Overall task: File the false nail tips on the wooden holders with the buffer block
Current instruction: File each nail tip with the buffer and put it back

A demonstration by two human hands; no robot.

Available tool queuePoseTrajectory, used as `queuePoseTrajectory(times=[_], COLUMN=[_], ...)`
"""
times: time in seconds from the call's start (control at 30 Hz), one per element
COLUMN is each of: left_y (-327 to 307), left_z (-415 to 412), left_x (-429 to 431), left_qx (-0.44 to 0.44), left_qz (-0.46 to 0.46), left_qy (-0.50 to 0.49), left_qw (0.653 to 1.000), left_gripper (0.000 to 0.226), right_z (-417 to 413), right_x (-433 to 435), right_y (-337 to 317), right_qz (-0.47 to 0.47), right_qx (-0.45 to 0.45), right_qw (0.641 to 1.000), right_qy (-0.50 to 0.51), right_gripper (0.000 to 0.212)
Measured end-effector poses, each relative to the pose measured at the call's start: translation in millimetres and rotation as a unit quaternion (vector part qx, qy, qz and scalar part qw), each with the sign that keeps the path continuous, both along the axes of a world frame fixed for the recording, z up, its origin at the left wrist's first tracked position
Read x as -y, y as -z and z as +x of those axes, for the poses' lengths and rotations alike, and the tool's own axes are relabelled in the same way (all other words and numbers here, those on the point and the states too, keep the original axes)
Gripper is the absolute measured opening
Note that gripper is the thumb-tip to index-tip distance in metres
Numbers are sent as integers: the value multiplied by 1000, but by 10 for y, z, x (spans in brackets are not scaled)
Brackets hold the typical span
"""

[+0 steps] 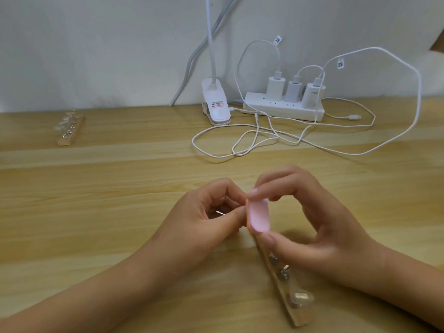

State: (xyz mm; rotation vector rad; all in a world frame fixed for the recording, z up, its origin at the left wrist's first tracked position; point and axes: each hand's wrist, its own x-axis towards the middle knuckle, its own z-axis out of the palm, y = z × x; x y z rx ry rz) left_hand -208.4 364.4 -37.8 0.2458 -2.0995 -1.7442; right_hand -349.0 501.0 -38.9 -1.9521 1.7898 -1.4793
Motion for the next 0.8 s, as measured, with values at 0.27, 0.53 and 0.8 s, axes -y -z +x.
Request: queuePoseTrajectory(times=[0.27, 0.53, 0.8], left_y=[19, 19, 19], left_z=[4, 11, 16], left_x=[1, 8, 7], left_qx=[-6, -7, 7], left_qz=[-12, -4, -10], left_qy=[1, 9, 2], left_qw=[1000, 1000, 1000], left_gripper=[11, 5, 7], right_z=[-5, -29, -24], right_x=[-17, -24, -42], right_y=[-12, -17, -24], right_qz=[18, 37, 28], right_qx=[36, 95, 40], right_qw=[999, 995, 999], right_qy=[-6, -18, -16], right_gripper=[31, 31, 30])
